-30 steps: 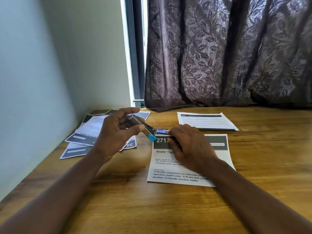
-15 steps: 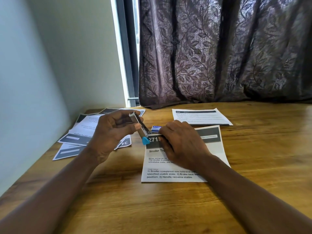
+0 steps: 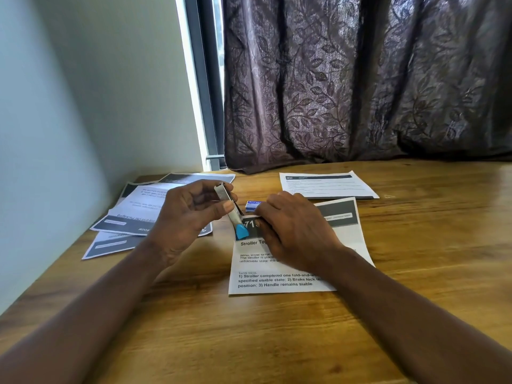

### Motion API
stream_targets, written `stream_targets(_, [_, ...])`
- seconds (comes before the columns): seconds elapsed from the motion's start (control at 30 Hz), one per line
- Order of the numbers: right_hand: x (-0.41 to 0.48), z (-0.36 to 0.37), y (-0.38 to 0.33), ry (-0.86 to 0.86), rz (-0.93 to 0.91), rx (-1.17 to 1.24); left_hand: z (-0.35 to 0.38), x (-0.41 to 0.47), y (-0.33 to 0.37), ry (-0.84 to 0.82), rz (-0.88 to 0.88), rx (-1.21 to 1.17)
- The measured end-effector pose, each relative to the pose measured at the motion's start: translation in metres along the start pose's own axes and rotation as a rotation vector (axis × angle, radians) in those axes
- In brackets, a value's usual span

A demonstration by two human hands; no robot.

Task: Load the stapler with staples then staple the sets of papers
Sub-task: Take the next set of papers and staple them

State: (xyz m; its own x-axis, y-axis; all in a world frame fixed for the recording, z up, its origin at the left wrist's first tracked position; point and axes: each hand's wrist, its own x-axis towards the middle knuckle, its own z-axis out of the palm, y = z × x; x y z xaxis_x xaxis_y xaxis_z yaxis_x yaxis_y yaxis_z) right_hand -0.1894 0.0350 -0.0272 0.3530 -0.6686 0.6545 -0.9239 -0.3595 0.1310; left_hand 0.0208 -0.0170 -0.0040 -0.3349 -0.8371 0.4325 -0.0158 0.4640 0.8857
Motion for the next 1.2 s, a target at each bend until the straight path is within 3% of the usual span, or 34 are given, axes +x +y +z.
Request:
stream_targets(0.3, [0.001, -0.002, -0.003, 0.039, -0.039, 0.011, -0.001, 0.001, 0.004, -0.011, 0.025, -0.004])
stream_targets(0.53, [0.002, -0.008, -0.006, -0.121, -0.066, 0.027, -0.001, 0.000, 0.010, -0.064, 0.063, 0.009])
stream_targets(1.0, [0.006, -0.002, -0.007, -0.182, -0.085, 0.097, 0.003, 0.004, 0.010, -0.114, 0.111, 0.101])
stream_targets(1.2, [0.002, -0.001, -0.005, -0.114, -0.046, 0.187, 0.005, 0.001, 0.000, -0.073, 0.079, 0.071])
